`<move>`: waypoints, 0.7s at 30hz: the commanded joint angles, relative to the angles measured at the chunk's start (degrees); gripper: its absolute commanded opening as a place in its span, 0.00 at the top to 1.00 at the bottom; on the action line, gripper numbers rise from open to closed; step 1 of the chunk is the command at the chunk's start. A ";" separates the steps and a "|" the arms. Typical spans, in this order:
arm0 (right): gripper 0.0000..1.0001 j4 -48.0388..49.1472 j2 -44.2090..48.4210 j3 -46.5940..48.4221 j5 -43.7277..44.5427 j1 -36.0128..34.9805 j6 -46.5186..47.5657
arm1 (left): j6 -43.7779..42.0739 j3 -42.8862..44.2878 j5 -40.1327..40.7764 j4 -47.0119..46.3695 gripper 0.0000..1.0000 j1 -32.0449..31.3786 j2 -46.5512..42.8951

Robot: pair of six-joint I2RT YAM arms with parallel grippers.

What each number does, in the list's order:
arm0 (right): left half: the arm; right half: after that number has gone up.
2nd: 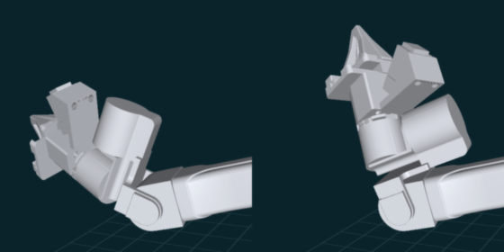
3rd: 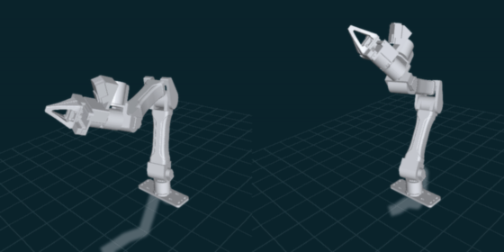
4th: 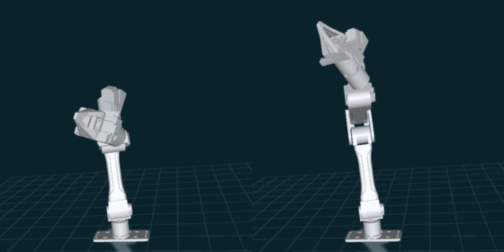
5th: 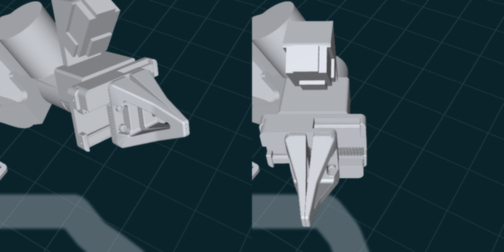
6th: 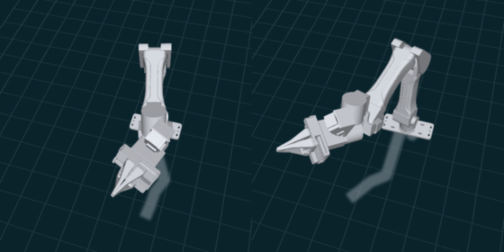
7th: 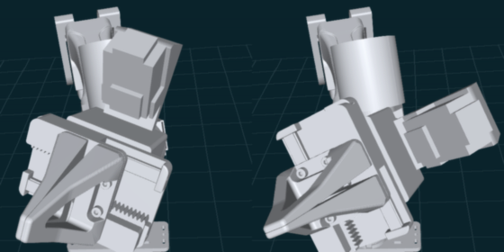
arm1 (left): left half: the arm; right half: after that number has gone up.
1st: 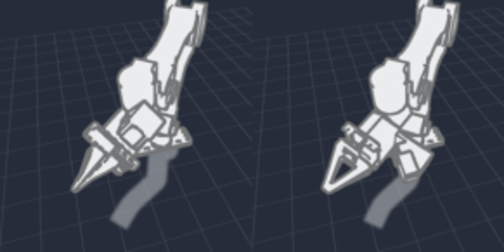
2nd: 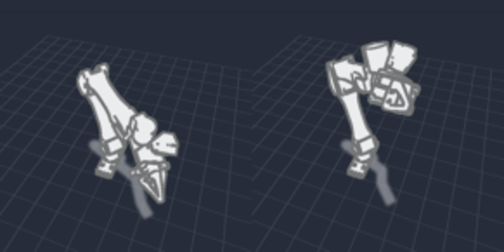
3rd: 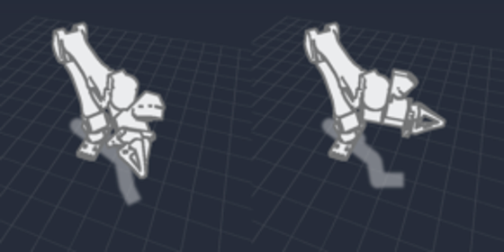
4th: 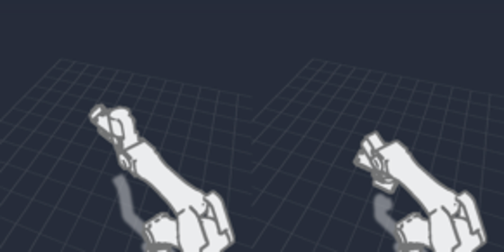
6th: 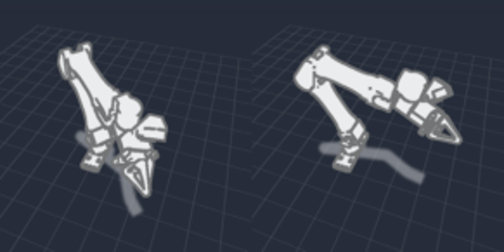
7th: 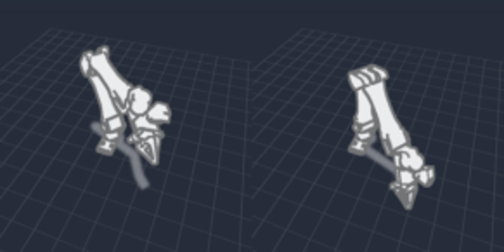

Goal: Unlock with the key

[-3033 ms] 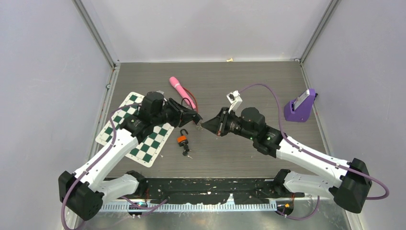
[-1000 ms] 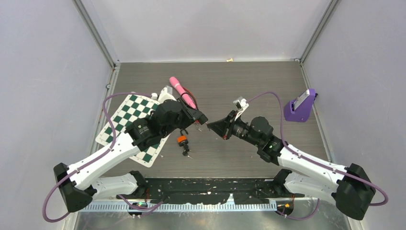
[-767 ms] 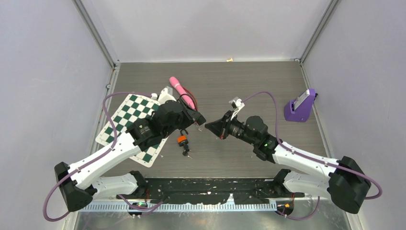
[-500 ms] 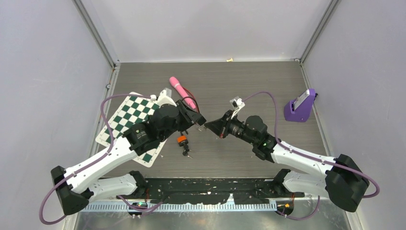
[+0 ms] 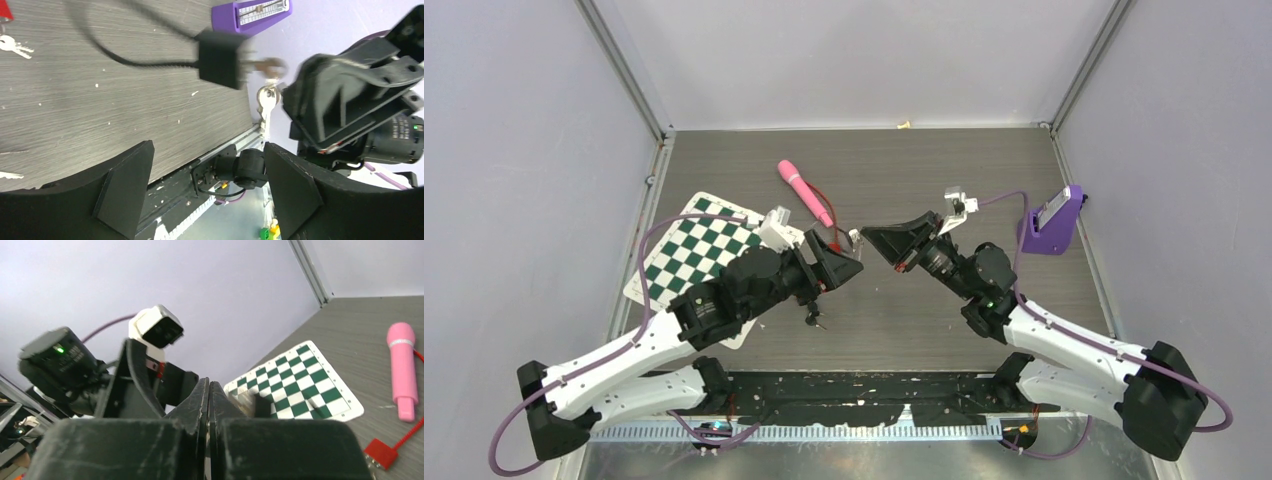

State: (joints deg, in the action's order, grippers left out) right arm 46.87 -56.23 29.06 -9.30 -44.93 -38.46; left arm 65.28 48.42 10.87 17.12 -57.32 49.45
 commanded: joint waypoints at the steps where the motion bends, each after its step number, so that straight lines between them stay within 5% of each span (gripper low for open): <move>1: 0.95 9.59 0.02 0.74 -1.03 -0.10 -4.47 | -1.92 -2.36 2.00 -5.63 0.16 0.02 -3.28; 8: 0.95 8.89 -2.97 0.30 -0.54 -0.07 -7.41 | -5.18 -5.46 6.44 -9.29 0.13 0.14 -7.70; 16: 0.92 -35.81 1.56 5.24 11.23 1.66 -2.55 | -11.99 -1.62 3.58 6.33 0.09 6.62 -5.70; 18: 0.84 -52.16 1.89 7.56 14.58 2.51 -2.09 | -14.35 -1.02 -1.14 9.01 0.07 9.30 -3.89; 21: 0.59 -64.07 3.51 8.20 18.24 2.97 -1.14 | -16.96 -1.25 -4.82 11.78 0.07 11.34 -1.15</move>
State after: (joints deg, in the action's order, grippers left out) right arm 8.23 -55.55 34.00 0.97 -42.76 -41.82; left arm 54.24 45.28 12.19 22.48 -48.49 45.47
